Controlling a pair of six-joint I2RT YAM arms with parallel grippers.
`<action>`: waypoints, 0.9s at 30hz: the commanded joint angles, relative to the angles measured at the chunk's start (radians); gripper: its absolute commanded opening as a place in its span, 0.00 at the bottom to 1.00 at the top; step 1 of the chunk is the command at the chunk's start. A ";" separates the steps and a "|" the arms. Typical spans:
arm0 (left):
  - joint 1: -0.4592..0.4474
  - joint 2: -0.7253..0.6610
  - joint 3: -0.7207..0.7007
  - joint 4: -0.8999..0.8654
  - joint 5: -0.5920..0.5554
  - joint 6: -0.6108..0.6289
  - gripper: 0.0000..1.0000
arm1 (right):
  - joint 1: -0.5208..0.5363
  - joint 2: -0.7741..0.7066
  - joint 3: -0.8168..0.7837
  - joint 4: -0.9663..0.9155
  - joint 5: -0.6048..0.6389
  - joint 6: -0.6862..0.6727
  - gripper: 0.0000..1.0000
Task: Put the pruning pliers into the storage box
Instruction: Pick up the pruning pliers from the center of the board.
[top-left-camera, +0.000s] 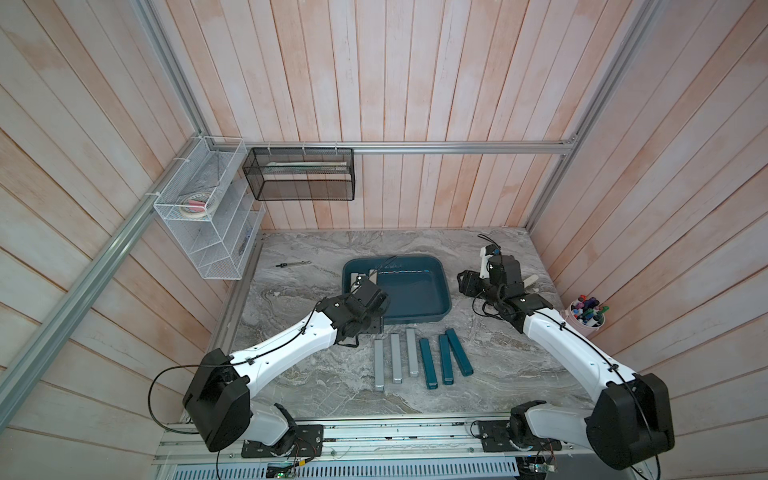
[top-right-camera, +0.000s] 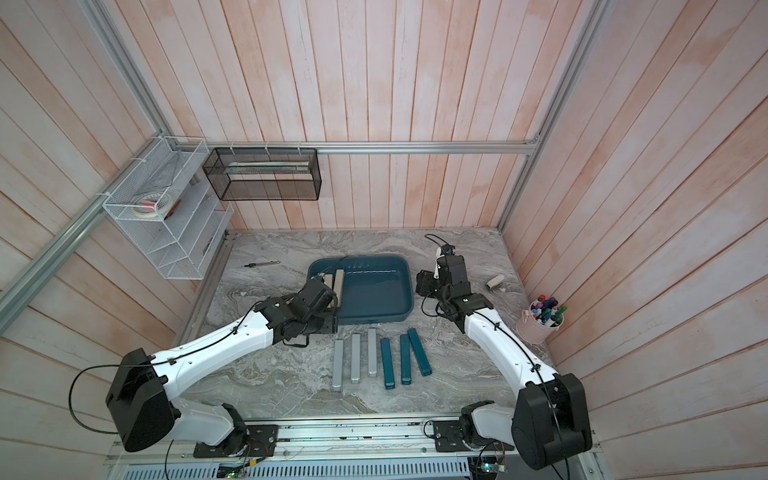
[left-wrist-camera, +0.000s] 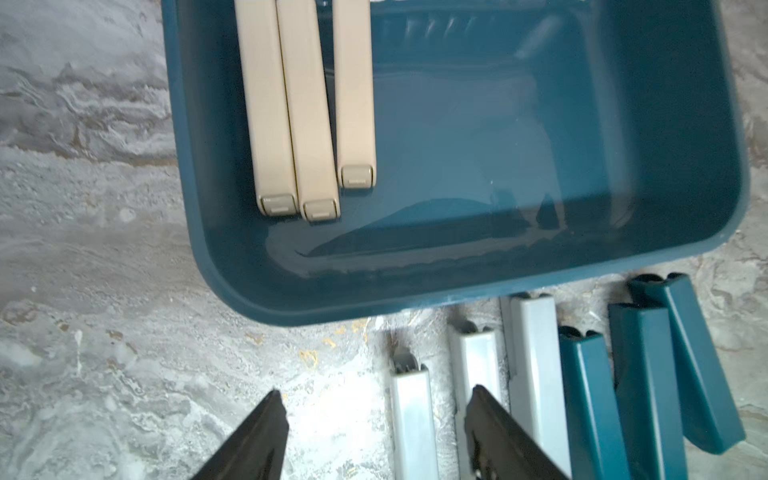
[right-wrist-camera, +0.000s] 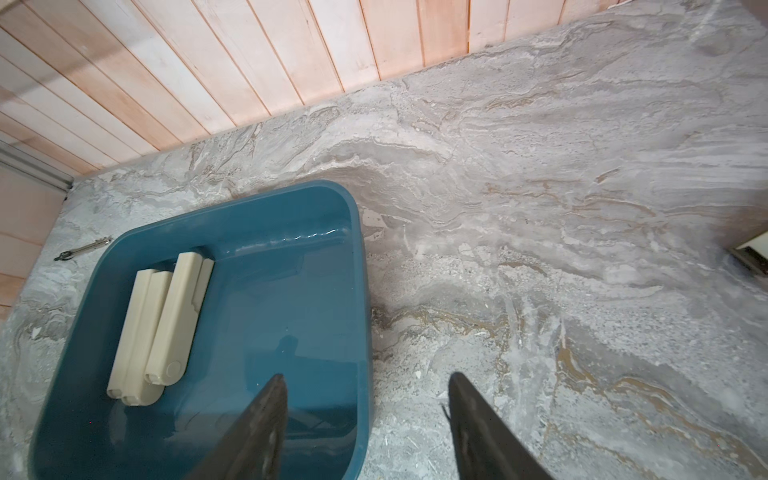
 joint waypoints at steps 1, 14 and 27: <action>-0.040 -0.036 -0.064 0.065 0.034 -0.101 0.71 | 0.010 -0.001 0.012 0.009 0.045 -0.012 0.62; -0.147 0.110 -0.129 0.159 0.133 -0.226 0.66 | 0.019 0.052 -0.001 0.025 0.036 0.016 0.61; -0.146 0.117 -0.167 0.129 0.108 -0.292 0.61 | 0.019 0.060 -0.039 0.039 0.023 0.025 0.61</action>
